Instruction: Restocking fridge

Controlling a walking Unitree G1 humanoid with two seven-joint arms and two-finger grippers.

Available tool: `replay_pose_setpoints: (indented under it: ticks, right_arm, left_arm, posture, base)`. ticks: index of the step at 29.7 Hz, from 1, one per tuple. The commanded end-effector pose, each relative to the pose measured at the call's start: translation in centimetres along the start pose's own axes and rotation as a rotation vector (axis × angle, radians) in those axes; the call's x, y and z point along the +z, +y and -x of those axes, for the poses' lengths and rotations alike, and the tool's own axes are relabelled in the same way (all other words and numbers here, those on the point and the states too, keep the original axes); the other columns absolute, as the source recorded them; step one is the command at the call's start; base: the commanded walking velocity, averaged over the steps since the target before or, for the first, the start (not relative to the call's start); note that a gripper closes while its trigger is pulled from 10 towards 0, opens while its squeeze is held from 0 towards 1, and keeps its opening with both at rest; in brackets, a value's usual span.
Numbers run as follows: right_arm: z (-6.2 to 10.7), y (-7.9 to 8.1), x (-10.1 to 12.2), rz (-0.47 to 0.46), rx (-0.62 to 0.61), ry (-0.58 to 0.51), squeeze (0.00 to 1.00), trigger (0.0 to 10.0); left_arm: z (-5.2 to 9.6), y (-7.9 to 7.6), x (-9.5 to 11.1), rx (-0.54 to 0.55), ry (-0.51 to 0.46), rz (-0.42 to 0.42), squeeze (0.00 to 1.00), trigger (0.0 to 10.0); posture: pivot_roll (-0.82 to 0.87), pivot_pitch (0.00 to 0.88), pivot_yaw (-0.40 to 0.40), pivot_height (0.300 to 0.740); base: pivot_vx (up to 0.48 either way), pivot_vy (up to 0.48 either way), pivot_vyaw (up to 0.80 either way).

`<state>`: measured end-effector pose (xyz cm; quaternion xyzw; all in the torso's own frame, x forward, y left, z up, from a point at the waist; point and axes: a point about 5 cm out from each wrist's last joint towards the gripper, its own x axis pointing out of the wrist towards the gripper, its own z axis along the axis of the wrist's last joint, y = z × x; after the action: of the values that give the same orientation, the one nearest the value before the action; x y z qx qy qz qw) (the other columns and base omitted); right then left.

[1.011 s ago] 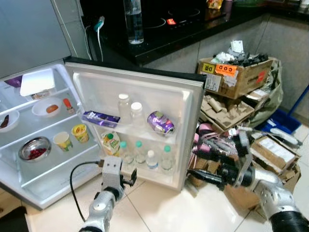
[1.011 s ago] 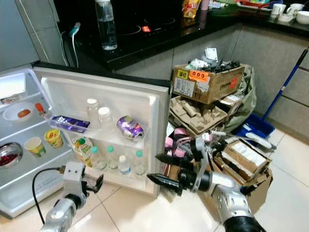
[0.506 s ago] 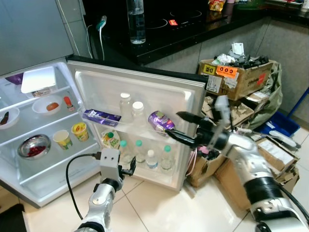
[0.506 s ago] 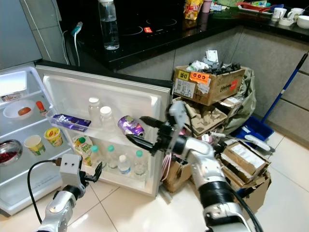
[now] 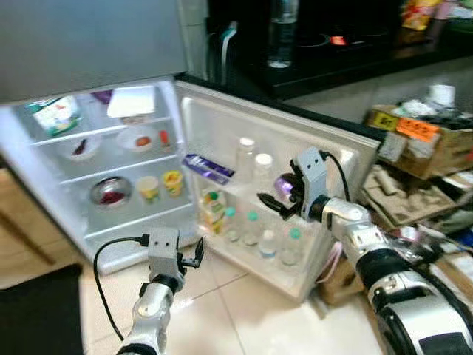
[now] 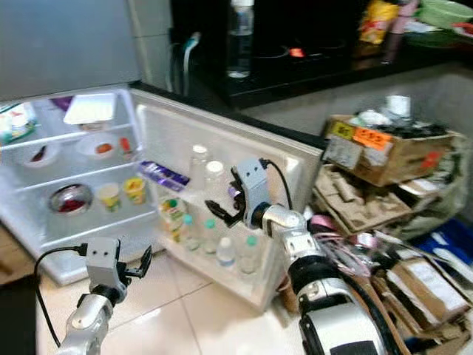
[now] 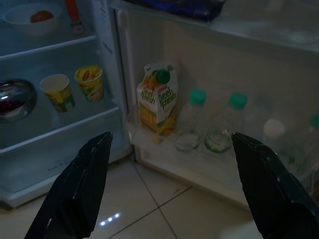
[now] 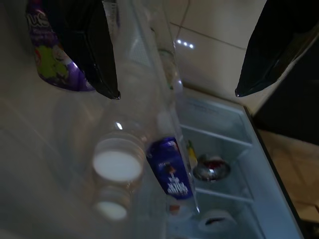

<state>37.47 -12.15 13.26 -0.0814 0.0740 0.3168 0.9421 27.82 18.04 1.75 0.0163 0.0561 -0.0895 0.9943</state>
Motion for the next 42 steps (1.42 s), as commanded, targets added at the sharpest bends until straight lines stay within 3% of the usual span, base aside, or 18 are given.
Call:
replay_pose_setpoints:
  ticks: [1,10,13,23,30,42]
  right_arm:
    - [0.2,-0.4,-0.5,0.011,-0.04,0.026,0.0,10.0]
    - [0.5,-1.8,-0.5,0.028,-0.143,0.043,0.0,10.0]
    - [0.6,-2.3,-0.1,0.034,-0.172,0.021,0.0,10.0]
    - [1.0,-3.0,0.5,0.009,-0.225,-0.041,0.0,10.0]
    - [1.2,-3.2,0.6,0.011,-0.227,-0.06,0.0,10.0]
    - [0.9,-1.6,0.3,0.084,-0.086,-0.074,0.0,10.0]
  left_arm:
    - [-0.2,-0.6,0.2,-0.038,-0.013,-0.019,0.0,10.0]
    - [-0.9,-1.4,1.1,-0.094,-0.045,-0.027,0.0,10.0]
    - [-1.4,-1.6,1.6,-0.111,-0.053,-0.066,0.0,10.0]
    - [-2.0,-1.9,2.2,-0.131,-0.053,-0.066,0.0,10.0]
    - [-2.2,-2.2,2.3,-0.143,-0.05,-0.045,0.0,10.0]
    - [-2.3,-2.9,2.1,-0.166,-0.043,-0.045,0.0,10.0]
  posture:
    - [-0.09,0.0,-0.024,0.74]
    - [-0.1,0.0,-0.013,0.74]
    - [-0.11,0.0,-0.009,0.74]
    - [-0.12,0.0,-0.004,0.74]
    - [-0.12,0.0,-0.003,0.74]
    - [-0.13,0.0,0.002,0.74]
  base:
    - [0.0,0.0,0.78]
    - [0.0,0.0,0.78]
    - [0.0,0.0,0.78]
    - [0.0,-0.046,0.0]
    - [0.0,-0.475,0.0]
    - [0.0,-0.45,0.0]
